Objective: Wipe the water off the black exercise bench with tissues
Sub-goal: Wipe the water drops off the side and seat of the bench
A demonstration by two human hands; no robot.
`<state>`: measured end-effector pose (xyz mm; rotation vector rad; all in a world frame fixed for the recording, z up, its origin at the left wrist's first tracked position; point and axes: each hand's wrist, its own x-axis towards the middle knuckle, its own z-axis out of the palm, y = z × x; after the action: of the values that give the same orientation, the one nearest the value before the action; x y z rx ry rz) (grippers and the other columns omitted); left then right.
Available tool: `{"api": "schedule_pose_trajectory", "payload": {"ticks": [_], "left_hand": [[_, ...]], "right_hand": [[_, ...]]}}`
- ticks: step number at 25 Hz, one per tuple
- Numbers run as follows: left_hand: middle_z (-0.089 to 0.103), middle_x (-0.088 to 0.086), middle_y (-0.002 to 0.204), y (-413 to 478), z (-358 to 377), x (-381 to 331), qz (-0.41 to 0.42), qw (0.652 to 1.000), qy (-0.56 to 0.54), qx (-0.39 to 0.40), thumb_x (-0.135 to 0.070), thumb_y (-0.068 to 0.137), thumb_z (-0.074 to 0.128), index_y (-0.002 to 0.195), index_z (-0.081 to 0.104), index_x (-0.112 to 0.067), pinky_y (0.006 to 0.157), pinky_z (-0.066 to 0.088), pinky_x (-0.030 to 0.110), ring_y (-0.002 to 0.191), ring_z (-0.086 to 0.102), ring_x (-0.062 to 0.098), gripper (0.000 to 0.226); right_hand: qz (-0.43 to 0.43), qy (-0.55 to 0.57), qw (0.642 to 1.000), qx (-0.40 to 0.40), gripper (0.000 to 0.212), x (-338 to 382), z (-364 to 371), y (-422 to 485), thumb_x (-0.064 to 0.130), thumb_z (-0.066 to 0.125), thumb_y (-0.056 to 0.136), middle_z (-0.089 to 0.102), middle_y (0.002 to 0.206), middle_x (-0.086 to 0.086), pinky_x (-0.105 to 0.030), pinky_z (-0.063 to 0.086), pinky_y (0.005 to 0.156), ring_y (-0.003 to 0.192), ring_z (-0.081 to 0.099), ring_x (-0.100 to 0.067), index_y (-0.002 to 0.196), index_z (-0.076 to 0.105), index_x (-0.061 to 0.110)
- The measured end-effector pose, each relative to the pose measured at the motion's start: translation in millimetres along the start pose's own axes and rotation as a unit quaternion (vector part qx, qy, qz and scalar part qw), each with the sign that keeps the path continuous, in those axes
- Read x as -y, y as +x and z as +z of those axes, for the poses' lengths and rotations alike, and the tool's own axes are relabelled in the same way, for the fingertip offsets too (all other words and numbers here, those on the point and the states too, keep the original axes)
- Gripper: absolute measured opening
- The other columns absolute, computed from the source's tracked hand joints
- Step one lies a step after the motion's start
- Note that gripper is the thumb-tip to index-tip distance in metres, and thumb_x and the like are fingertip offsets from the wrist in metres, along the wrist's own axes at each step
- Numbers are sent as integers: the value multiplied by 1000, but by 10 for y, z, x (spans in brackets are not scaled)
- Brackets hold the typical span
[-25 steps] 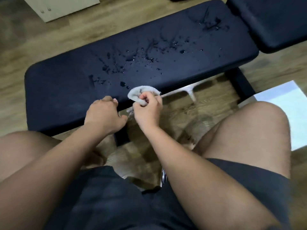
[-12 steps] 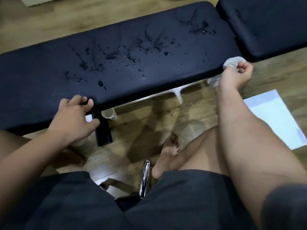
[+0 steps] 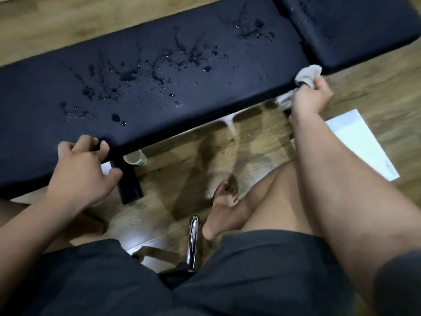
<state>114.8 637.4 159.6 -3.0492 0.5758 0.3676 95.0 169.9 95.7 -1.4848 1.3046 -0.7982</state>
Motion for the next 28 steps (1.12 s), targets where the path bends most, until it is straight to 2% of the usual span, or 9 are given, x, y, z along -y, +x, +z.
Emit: {"api": "schedule_pose_trajectory", "payload": {"ticks": [4,6,10,12,15,18,21,26,28], "left_hand": [[43,13,141,-49,-6,-16,-50,998,-29,29,-36,84,59,139,54,-8,106,36,46,121,30,40,62],[40,9,145,-69,-18,-20,-45,998,-37,32,-20,85,63,146,47,-11,106,37,42,123,28,37,64],[37,7,152,-80,-142,74,-10,998,-41,55,-8,79,56,150,42,-15,107,33,36,126,31,36,73],[41,2,155,-135,-212,187,-6,995,-82,63,-6,78,53,146,49,-22,111,35,38,134,35,33,70],[59,2,139,-191,-299,588,-83,983,-160,-36,-17,81,53,131,64,-24,103,46,47,129,49,31,51],[50,11,148,-148,-275,1068,-143,980,-135,-29,-42,82,54,137,58,-18,109,41,51,135,44,39,60],[47,10,148,-84,-159,1167,-155,985,-77,26,-54,91,54,145,50,-21,105,40,46,129,43,44,63],[53,11,122,-35,-121,1095,-149,988,-41,16,-50,92,51,133,57,-16,93,47,49,110,45,42,54],[51,12,125,-31,-126,1068,-156,986,-52,17,-43,92,49,133,55,-15,96,44,51,113,42,43,50]], "right_hand": [[24,-48,995,88,36,196,38,-1324,14,48,78,64,88,7,-19,44,86,86,58,-13,104,72,16],[-37,-34,983,177,36,131,142,-2136,9,51,77,69,100,-1,-20,42,89,96,62,-18,104,73,16],[-174,-96,866,460,35,72,287,-3552,0,54,75,66,108,-12,-14,38,88,101,61,-27,102,74,8],[-207,-91,872,434,34,219,253,-3600,-1,55,75,64,108,-13,-11,34,86,99,61,-27,103,74,7],[-285,-145,911,259,36,478,105,-2683,2,51,76,60,110,-18,-10,30,86,102,57,-30,104,72,8],[-293,-296,892,178,47,728,-56,-1566,16,38,75,58,116,-23,-28,38,100,107,53,-36,110,68,7],[-324,-414,822,218,45,561,94,-1583,14,37,71,65,102,-27,-39,45,86,94,58,-42,99,71,4],[-427,-304,780,343,32,206,687,-3335,5,49,71,60,108,-12,-35,41,80,96,41,-29,93,71,11],[-480,-299,704,429,28,270,867,-3843,5,51,78,57,111,-8,-38,48,78,100,38,-25,97,69,14]]}}
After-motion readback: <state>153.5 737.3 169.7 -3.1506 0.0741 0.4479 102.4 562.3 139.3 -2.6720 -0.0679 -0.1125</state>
